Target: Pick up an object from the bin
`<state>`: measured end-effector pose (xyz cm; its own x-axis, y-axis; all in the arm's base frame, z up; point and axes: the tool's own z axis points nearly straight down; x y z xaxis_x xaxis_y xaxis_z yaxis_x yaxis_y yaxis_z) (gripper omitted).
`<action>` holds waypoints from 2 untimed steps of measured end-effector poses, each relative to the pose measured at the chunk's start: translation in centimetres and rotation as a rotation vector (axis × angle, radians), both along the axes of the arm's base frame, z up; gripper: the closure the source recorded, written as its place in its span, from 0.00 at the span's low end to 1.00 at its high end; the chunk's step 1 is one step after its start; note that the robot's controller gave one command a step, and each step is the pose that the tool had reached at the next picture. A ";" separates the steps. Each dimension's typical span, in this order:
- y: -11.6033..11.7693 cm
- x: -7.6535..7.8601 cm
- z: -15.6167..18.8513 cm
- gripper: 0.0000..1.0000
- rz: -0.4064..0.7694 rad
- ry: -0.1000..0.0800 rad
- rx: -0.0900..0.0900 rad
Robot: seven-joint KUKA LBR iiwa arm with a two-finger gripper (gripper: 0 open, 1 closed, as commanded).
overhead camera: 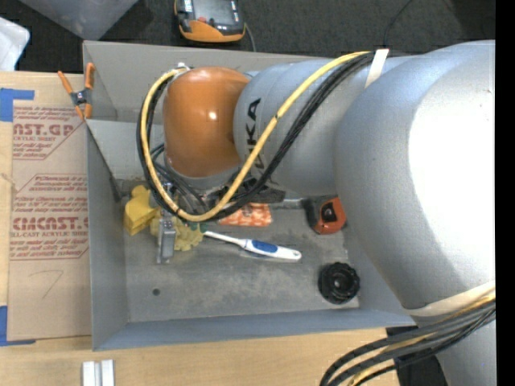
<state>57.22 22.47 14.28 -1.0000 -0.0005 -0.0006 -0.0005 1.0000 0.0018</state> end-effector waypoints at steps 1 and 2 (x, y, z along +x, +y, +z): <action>-7.4 0.5 -7.3 0.00 0.151 0.001 0.000; -7.7 0.3 -1.9 0.00 -0.134 -0.008 0.006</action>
Offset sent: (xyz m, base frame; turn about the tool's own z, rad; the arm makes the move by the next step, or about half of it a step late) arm 0.0021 -0.0780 -0.0190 0.1359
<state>57.49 14.75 12.40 -0.9910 0.1335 -0.0079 0.1335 0.9910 0.0080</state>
